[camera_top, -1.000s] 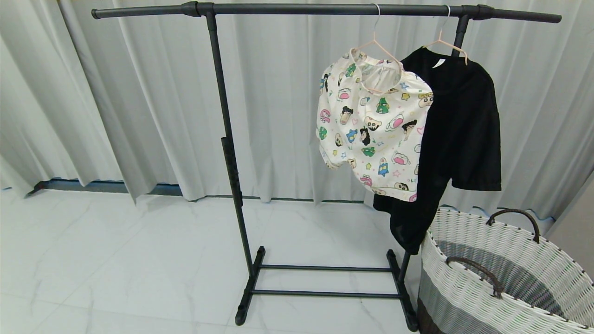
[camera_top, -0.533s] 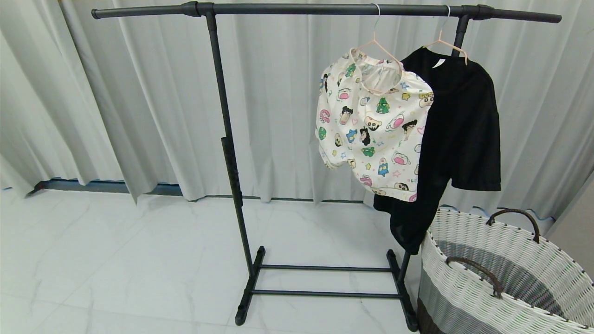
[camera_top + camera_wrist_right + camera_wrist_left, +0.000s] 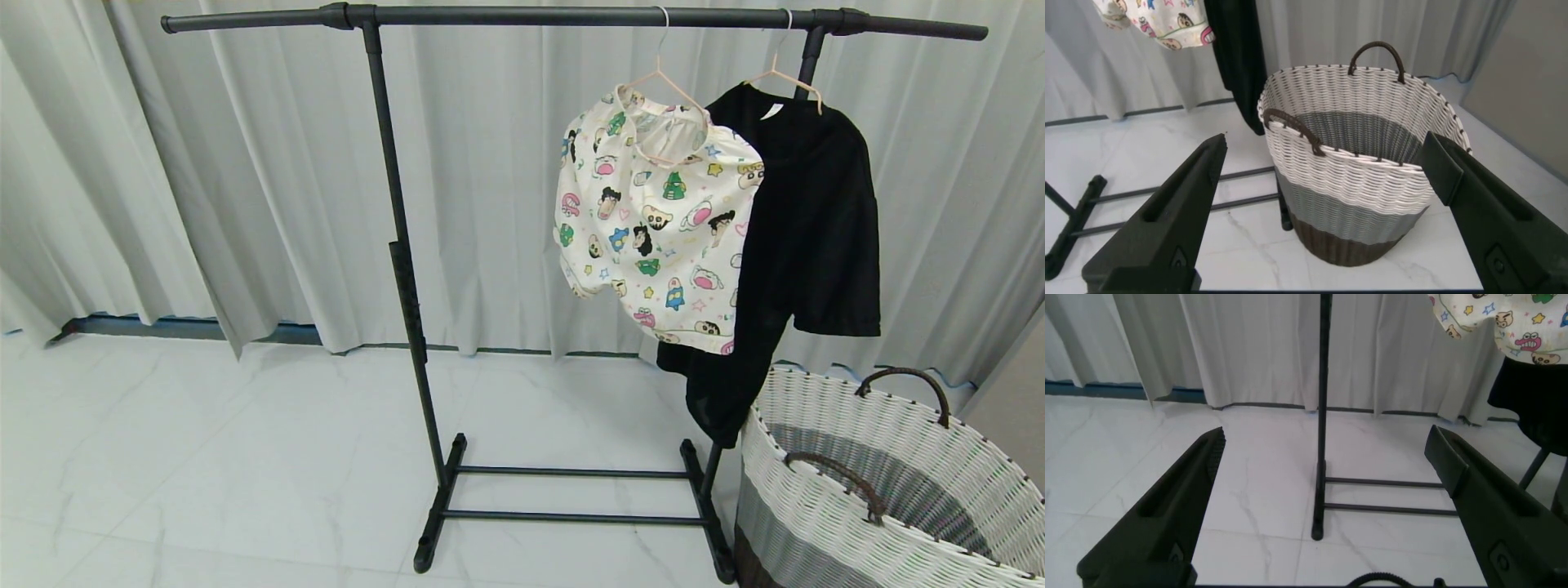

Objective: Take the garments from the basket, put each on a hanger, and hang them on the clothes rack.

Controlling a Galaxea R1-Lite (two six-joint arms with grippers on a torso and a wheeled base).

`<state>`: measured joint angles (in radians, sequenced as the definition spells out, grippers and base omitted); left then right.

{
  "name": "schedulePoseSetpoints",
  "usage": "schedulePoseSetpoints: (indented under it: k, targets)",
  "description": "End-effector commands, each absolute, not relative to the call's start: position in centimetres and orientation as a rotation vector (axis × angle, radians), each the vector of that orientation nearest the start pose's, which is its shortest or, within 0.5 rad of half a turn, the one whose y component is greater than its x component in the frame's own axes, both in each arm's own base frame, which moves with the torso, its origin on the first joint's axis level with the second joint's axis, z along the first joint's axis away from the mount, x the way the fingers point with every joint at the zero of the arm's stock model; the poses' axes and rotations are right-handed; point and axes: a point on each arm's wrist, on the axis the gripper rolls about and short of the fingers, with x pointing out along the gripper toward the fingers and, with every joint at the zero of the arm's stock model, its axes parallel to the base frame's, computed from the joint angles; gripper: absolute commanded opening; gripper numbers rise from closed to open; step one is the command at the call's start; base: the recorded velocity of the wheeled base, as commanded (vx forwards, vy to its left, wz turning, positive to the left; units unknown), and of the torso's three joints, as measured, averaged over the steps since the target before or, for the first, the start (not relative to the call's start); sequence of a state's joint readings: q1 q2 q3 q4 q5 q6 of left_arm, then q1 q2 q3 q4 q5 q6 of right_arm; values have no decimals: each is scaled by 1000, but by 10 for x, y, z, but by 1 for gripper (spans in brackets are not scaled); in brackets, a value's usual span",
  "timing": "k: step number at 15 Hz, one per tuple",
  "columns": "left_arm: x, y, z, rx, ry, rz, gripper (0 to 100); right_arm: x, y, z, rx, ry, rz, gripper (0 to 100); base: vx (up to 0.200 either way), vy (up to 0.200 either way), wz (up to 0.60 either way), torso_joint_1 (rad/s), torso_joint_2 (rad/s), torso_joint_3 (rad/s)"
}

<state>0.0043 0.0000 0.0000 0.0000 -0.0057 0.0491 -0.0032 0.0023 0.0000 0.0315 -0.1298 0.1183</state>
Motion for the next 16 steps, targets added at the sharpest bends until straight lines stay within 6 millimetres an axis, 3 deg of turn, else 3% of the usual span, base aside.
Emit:
schedulePoseSetpoints:
  k: [1,16]
  targets:
    - [-23,0,75,49,0,-2,100,-23,-3,72,116,24,-135,100,0,0,0,0,0,0]
    - [-23,0,75,49,0,-2,100,-23,-3,72,117,24,-135,100,0,0,0,0,0,0]
